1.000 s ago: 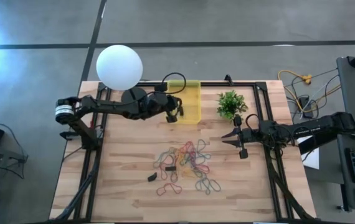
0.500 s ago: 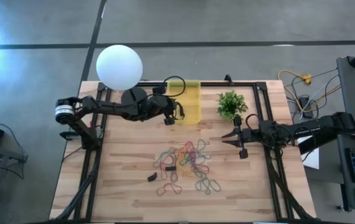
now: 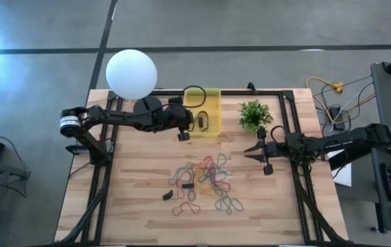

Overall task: Pick and place rubber bands into bin
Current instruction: Put the black rubber band into the yellow bin

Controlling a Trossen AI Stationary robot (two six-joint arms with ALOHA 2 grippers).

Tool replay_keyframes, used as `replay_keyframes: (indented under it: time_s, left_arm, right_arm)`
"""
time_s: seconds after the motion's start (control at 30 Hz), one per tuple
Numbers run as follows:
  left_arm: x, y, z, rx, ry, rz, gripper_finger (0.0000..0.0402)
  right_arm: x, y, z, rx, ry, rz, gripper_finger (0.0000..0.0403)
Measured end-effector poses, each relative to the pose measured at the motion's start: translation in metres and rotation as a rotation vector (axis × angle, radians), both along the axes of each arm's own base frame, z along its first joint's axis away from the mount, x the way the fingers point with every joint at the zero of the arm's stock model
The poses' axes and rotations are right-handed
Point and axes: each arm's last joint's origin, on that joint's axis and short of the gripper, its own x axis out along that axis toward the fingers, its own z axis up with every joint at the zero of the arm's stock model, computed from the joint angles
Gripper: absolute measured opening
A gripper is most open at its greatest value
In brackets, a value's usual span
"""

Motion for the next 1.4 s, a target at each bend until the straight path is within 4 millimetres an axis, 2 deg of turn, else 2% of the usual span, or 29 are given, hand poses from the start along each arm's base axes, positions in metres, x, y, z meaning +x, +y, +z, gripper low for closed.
replay_keyframes:
  time_s: [0.1,0.23,0.4,0.5,0.77,0.9,1.13,1.27,1.4]
  left_arm:
    - [-0.001,-0.01,0.003,-0.024,0.003,-0.053,0.0103]
    - [-0.008,-0.034,0.007,-0.094,0.043,-0.106,0.0103]
    - [-0.023,-0.075,0.007,-0.22,0.13,-0.157,0.0103]
    - [-0.031,-0.1,0.007,-0.315,0.112,-0.204,0.0103]
    - [-0.05,-0.16,-0.011,-0.526,0.141,-0.217,0.0103]
    - [-0.057,-0.179,-0.018,-0.601,0.154,-0.182,0.0103]
    - [-0.066,-0.201,-0.02,-0.707,0.14,-0.143,0.0103]
    - [-0.064,-0.211,-0.019,-0.733,0.073,-0.194,0.0103]
    - [-0.061,-0.218,-0.033,-0.761,0.066,-0.201,0.0103]
  right_arm:
    - [0.0,0.0,0.0,0.0,0.001,0.0,0.0068]
    - [0.0,0.0,-0.002,-0.002,0.025,0.0,0.0068]
    - [-0.001,0.0,-0.007,-0.012,0.067,0.0,0.0068]
    - [0.0,0.0,-0.007,-0.007,0.069,-0.001,0.0068]
    - [0.0,0.0,-0.007,0.019,0.075,-0.004,0.0068]
    - [0.0,0.0,-0.007,0.023,0.076,-0.005,0.0068]
    - [0.0,0.0,-0.007,0.023,0.076,-0.005,0.0068]
    - [0.0,0.0,-0.007,0.023,0.075,-0.005,0.0068]
    - [0.0,0.0,-0.007,0.023,0.073,-0.004,0.0068]
